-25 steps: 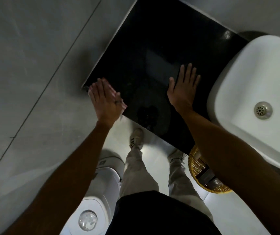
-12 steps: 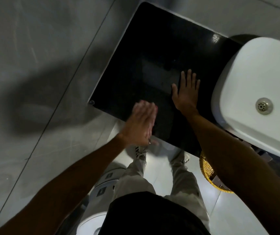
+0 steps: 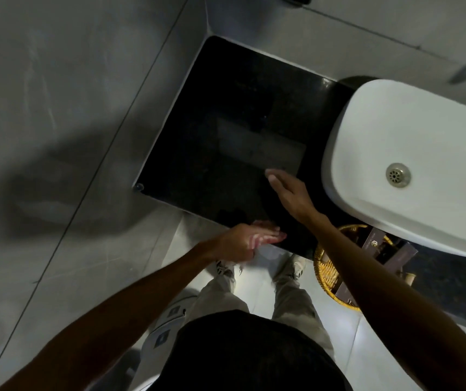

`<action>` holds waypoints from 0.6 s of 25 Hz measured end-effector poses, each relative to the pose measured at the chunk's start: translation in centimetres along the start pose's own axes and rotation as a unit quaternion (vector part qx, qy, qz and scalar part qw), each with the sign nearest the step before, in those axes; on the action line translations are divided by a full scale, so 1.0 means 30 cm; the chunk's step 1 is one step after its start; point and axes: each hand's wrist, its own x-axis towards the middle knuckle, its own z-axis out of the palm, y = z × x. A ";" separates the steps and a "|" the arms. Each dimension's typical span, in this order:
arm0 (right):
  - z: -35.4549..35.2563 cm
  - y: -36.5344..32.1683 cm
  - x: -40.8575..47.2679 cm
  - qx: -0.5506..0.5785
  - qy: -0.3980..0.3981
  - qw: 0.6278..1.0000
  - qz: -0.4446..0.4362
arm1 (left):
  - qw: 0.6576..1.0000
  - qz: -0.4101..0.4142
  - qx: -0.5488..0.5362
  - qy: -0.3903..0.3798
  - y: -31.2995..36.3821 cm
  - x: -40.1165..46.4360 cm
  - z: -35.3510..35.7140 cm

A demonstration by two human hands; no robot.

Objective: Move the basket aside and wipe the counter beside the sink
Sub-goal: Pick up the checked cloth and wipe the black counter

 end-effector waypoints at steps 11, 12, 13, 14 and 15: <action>-0.054 -0.176 0.257 0.280 0.073 0.942 0.169 | 0.736 -0.283 -0.531 0.311 0.029 0.252 -0.645; -0.058 -0.190 0.315 0.284 0.085 0.940 0.167 | 0.765 -0.294 -0.474 0.322 0.017 0.279 -0.690; -0.057 -0.198 0.369 0.280 0.092 0.941 0.167 | 0.788 -0.301 -0.416 0.340 -0.005 0.306 -0.727; -0.054 -0.201 0.416 0.277 0.096 0.941 0.167 | 0.804 -0.302 -0.369 0.357 -0.032 0.332 -0.756; -0.051 -0.205 0.454 0.272 0.100 0.942 0.169 | 0.809 -0.304 -0.338 0.372 -0.052 0.353 -0.780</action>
